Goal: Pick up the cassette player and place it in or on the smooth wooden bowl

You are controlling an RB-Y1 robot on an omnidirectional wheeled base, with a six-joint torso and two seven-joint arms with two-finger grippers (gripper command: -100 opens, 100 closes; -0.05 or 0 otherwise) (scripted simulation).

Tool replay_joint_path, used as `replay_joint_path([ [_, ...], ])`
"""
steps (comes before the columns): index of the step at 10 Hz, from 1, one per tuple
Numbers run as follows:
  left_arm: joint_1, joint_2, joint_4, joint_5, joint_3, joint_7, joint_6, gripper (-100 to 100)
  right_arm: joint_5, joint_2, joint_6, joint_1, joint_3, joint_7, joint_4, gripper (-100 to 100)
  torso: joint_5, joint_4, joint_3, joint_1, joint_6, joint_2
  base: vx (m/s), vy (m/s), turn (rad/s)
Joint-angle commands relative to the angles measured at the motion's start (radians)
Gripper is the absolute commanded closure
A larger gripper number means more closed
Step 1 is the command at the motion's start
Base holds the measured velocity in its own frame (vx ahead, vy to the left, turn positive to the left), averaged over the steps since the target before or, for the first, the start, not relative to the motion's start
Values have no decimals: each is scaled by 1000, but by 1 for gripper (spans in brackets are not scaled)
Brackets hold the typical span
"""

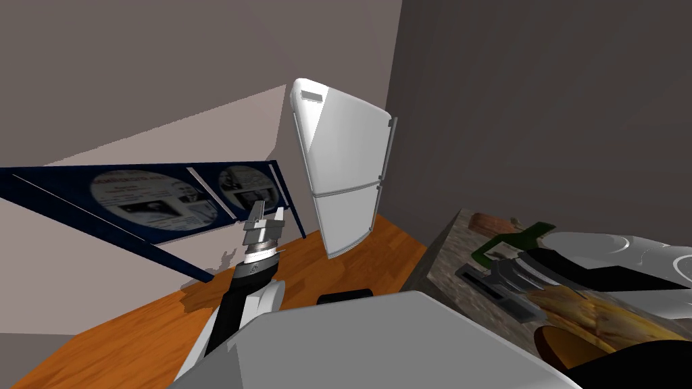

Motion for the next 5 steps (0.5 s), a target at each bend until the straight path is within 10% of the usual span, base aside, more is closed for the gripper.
replay_joint_path([
  [1, 0, 0, 0, 0, 0, 0, 0, 0, 0, 0, 0, 0, 0, 0, 0, 100, 0, 0, 0, 0, 0, 0, 0, 0, 0],
  [3, 0, 0, 0, 0, 0, 0, 0, 0, 0, 0, 0, 0, 0, 0, 0, 100, 0, 0, 0, -1, 0, 0, 0, 0, 0],
  [4, 0, 0, 0, 0, 0, 0, 0, 0, 0, 0, 0, 0, 0, 0, 0, 0, 0, 0, 0, -1, 0, 0, 0, 0, 0],
  [5, 0, 0, 0, 0, 0, 0, 0, 0, -14, -29, -5, 1, -3, -5, -14, 100, 0, 0, 0, -1, 0, 0, -10, -3, -70],
])
